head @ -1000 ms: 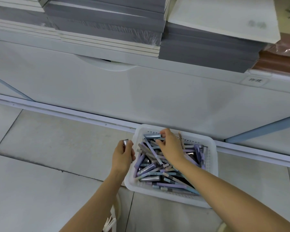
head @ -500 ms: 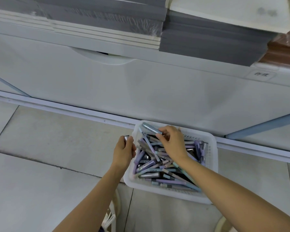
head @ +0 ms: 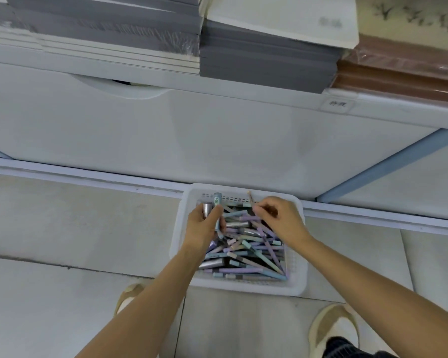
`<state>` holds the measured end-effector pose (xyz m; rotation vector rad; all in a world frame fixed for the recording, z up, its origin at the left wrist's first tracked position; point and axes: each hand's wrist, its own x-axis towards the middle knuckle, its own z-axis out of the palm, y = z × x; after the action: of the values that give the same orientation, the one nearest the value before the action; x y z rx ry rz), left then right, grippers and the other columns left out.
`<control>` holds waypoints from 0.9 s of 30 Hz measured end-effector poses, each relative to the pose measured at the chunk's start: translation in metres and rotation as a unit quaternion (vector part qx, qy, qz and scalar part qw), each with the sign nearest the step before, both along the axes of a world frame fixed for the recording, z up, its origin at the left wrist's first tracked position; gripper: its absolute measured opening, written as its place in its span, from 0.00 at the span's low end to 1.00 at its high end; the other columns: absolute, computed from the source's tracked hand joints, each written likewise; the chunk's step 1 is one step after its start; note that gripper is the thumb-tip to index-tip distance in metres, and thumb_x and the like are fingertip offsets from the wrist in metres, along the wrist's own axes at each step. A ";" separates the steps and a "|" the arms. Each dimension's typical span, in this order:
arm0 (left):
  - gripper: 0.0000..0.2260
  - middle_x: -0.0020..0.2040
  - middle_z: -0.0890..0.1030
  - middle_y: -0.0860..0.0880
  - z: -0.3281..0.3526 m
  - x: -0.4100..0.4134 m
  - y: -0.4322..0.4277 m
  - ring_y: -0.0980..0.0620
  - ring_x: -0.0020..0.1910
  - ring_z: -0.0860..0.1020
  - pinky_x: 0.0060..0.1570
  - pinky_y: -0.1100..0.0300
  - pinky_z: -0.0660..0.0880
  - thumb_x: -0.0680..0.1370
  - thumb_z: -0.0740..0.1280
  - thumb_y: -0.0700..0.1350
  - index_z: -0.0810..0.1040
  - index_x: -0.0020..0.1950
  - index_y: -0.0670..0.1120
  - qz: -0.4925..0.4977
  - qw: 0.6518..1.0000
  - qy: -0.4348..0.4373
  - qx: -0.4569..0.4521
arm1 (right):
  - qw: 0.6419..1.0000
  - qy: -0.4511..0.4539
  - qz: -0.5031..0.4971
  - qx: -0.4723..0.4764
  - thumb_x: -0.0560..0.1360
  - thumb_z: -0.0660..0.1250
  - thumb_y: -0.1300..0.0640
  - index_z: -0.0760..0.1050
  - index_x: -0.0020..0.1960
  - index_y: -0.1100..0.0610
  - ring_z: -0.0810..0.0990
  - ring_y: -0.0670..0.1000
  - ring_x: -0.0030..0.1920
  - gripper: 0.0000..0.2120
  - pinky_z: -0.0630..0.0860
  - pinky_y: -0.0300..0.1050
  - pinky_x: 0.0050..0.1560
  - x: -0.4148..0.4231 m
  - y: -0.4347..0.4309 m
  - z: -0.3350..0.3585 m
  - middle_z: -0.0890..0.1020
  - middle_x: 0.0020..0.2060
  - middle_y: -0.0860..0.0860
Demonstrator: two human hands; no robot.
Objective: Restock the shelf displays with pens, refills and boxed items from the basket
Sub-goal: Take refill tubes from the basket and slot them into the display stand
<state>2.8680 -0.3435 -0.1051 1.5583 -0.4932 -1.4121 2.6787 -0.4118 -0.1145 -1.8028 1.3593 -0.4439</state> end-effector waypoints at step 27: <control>0.14 0.38 0.82 0.45 -0.022 -0.081 -0.037 0.48 0.37 0.82 0.41 0.58 0.79 0.81 0.62 0.49 0.77 0.48 0.39 -0.212 0.976 0.032 -0.027 | 0.982 -0.147 -0.062 0.104 0.75 0.70 0.56 0.83 0.52 0.56 0.83 0.46 0.48 0.07 0.78 0.38 0.52 -0.050 -0.022 0.004 0.85 0.46 0.48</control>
<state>2.7868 -0.3800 -0.1274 1.4099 -0.8549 -1.7460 2.6288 -0.4340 -0.1108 -1.4248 1.2637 -0.5866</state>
